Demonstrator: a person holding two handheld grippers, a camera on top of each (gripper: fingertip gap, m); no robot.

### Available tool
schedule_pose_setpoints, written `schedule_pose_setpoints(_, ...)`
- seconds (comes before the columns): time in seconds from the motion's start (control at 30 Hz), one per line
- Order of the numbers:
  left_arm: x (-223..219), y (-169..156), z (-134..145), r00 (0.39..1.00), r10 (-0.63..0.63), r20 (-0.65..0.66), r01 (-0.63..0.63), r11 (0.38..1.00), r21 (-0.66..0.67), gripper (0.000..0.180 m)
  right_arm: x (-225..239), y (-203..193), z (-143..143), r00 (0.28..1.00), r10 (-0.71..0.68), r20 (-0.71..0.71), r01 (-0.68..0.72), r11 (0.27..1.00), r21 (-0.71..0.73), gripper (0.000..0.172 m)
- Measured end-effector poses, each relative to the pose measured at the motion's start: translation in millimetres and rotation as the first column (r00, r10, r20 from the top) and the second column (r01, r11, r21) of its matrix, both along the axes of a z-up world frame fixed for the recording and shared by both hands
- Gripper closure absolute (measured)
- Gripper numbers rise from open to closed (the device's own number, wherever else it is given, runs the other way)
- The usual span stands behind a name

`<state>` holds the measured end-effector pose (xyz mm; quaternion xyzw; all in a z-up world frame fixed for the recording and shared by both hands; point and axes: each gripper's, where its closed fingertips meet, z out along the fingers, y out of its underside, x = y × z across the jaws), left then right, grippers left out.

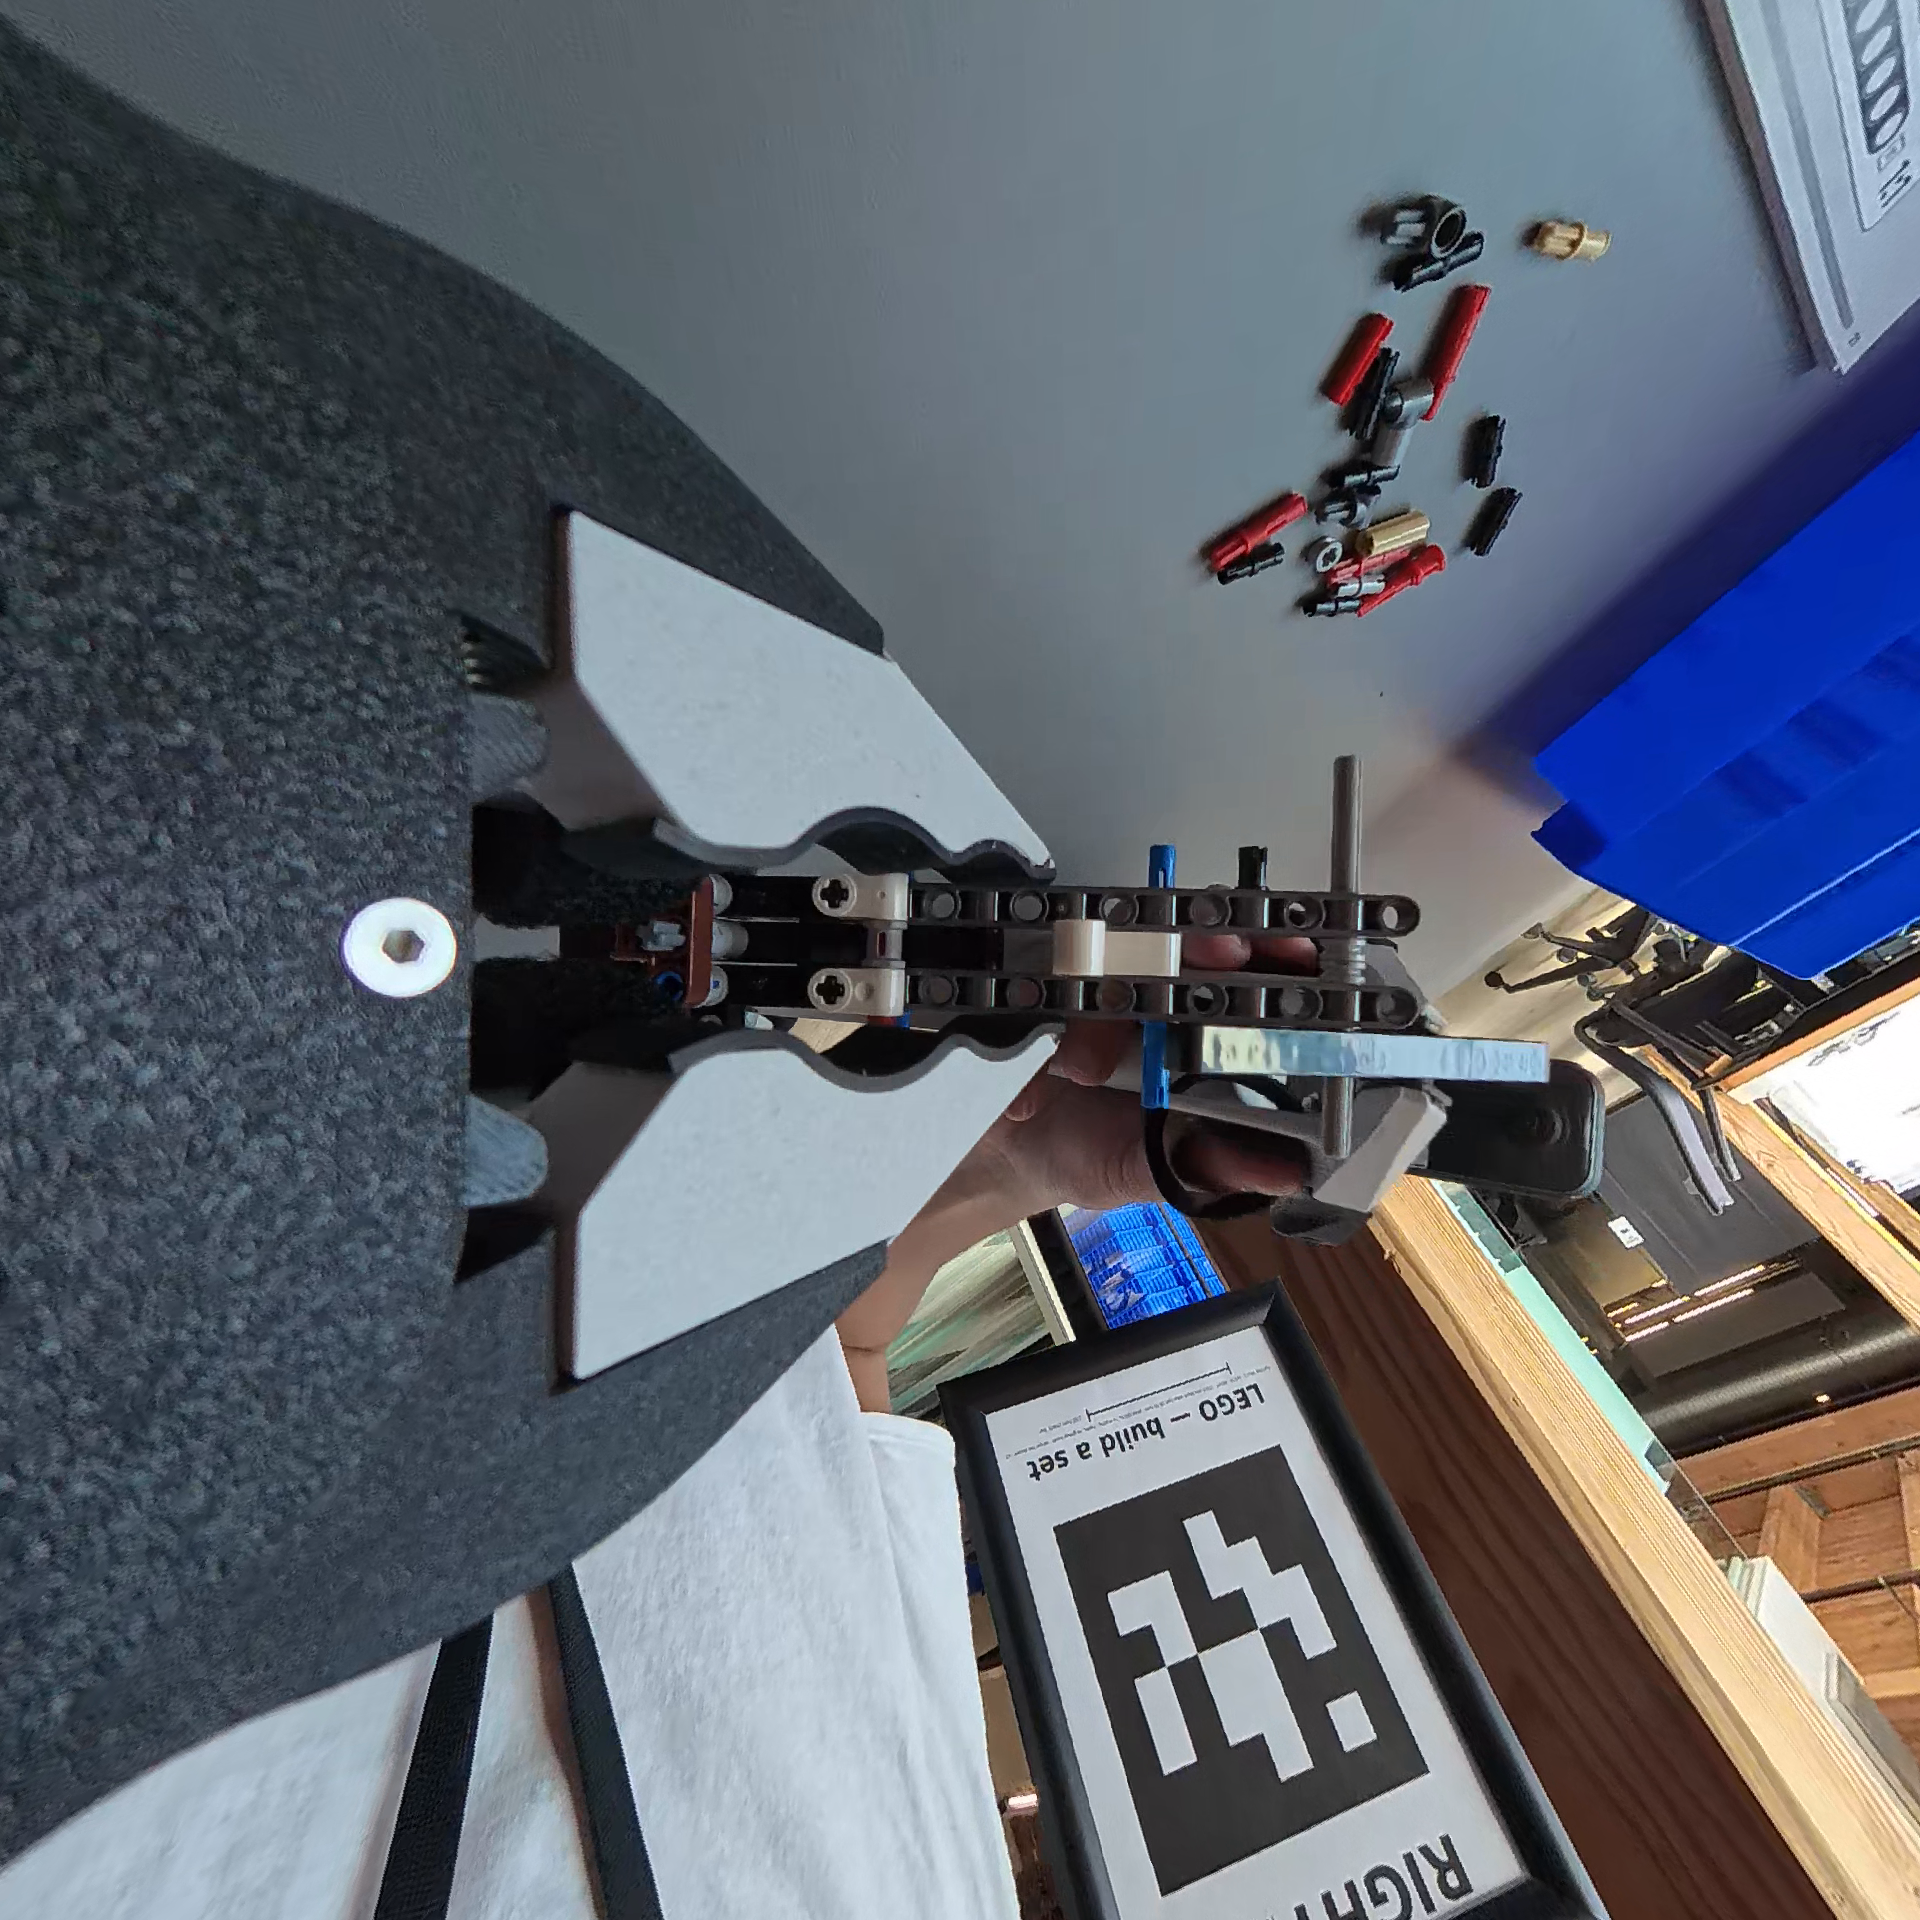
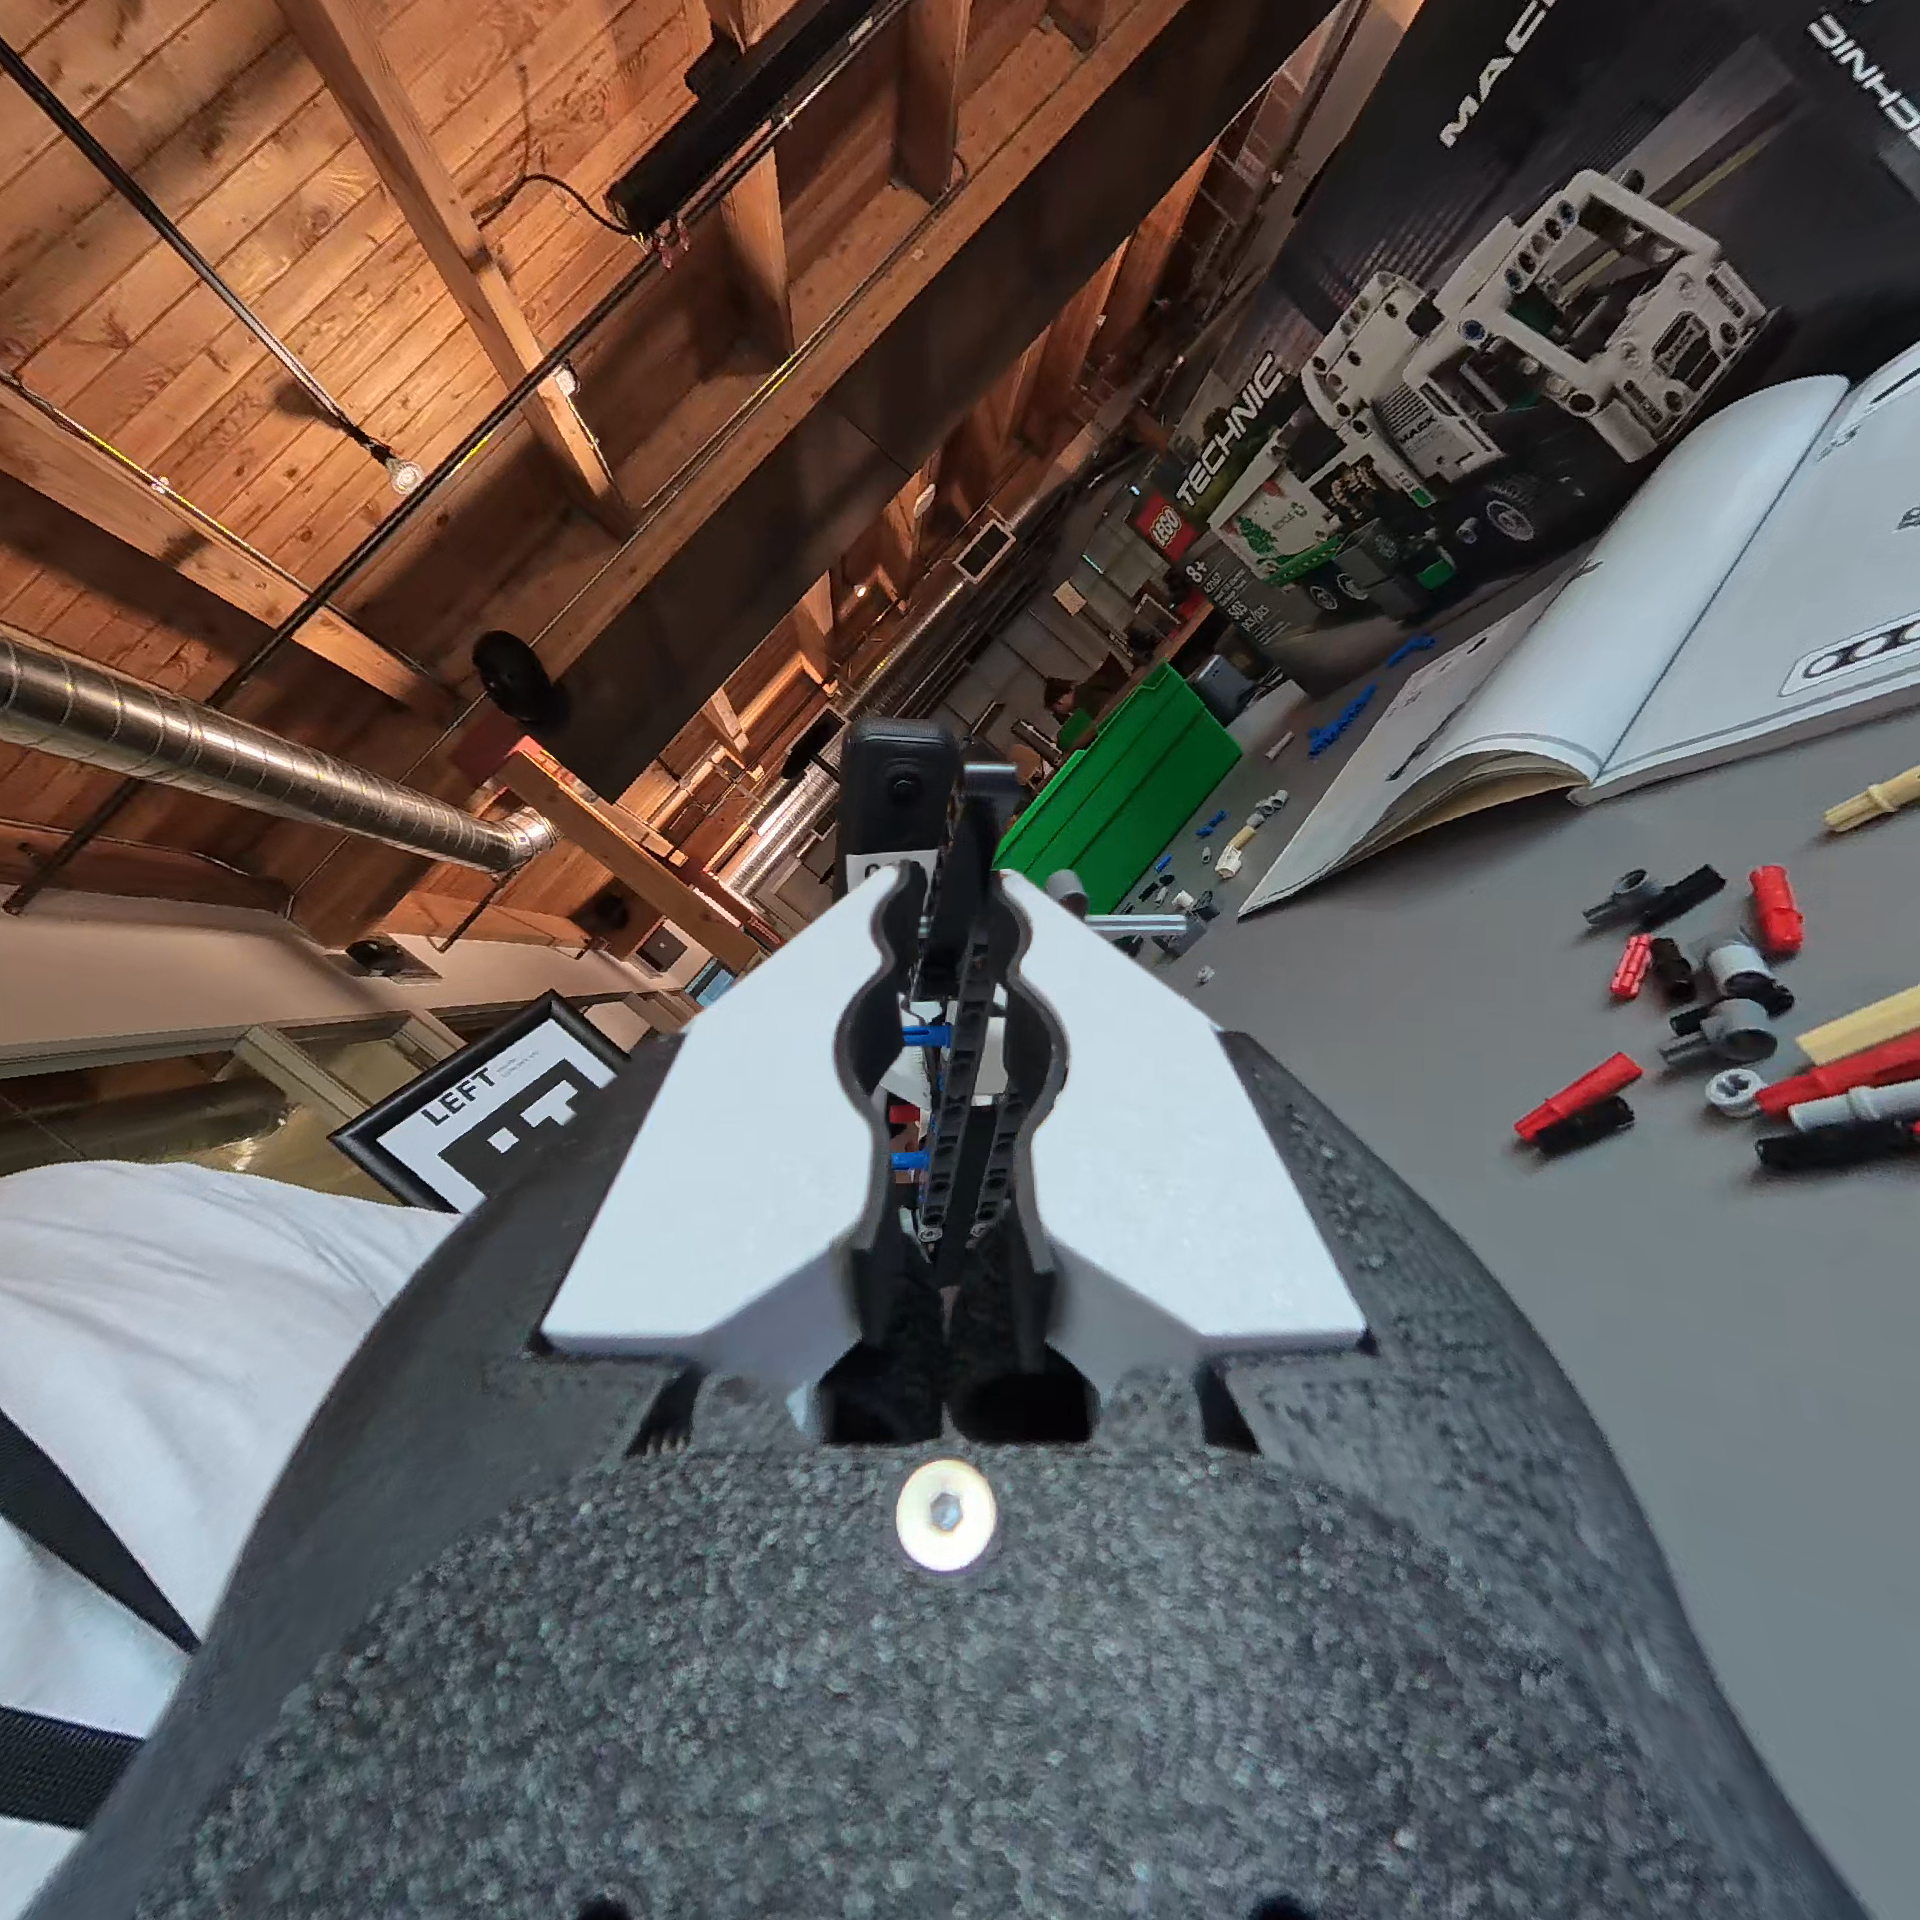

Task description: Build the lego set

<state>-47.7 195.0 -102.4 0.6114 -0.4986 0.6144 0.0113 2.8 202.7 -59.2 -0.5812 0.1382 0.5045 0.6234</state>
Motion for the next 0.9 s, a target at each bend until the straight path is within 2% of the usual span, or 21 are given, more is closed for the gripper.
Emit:
schedule_pose_setpoints(0.1, -1.8, -1.7, 0.7, 1.0, -0.017, -0.006, 0.017, 1.0, 0.022, 0.158, -1.6, 0.0, 0.8, 0.999, 0.04, 0.005, -0.04, 0.999, 0.001, 0.164)
schedule_pose_setpoints(0.3, -9.4, -7.8, 2.2, 0.997, -0.072, -0.023, 0.073, 0.996, 0.056, 0.158, -11.2, -8.8, 3.2, 0.967, 0.253, -0.005, -0.253, 0.967, -0.007, 0.165)
schedule_pose_setpoints(0.43, -13.3, -14.1, -5.3, 0.992, -0.112, -0.05, 0.118, 0.985, 0.123, 0.158, -17.3, -19.4, -3.6, 0.935, 0.293, 0.199, -0.3, 0.954, 0.004, 0.166)
schedule_pose_setpoints(0.53, -17.8, -22.6, -4.4, 0.982, -0.179, -0.053, 0.185, 0.971, 0.152, 0.159, -22.6, -28.3, -1.4, 0.912, 0.346, 0.22, -0.356, 0.934, 0.009, 0.165)
schedule_pose_setpoints(0.63, -19.5, -23.7, -5.9, 0.975, -0.209, -0.073, 0.22, 0.951, 0.218, 0.158, -26.1, -30.7, 1.5, 0.915, 0.349, 0.204, -0.363, 0.931, 0.034, 0.164)
schedule_pose_setpoints(0.7, -19.5, -19.9, -11.0, 0.974, -0.2, -0.102, 0.222, 0.932, 0.287, 0.158, -25.6, -29.4, 0.9, 0.922, 0.324, 0.212, -0.34, 0.939, 0.043, 0.156)
schedule_pose_setpoints(0.77, -21.4, -20.1, -11.8, 0.971, -0.21, -0.116, 0.236, 0.916, 0.324, 0.158, -27.1, -30.4, -4.2, 0.913, 0.333, 0.236, -0.348, 0.937, 0.023, 0.164)
schedule_pose_setpoints(0.9, -23.2, -17.6, -16.5, 0.968, -0.204, -0.147, 0.246, 0.888, 0.387, 0.158, -25.4, -29.9, -12.1, 0.891, 0.329, 0.312, -0.338, 0.941, -0.029, 0.162)
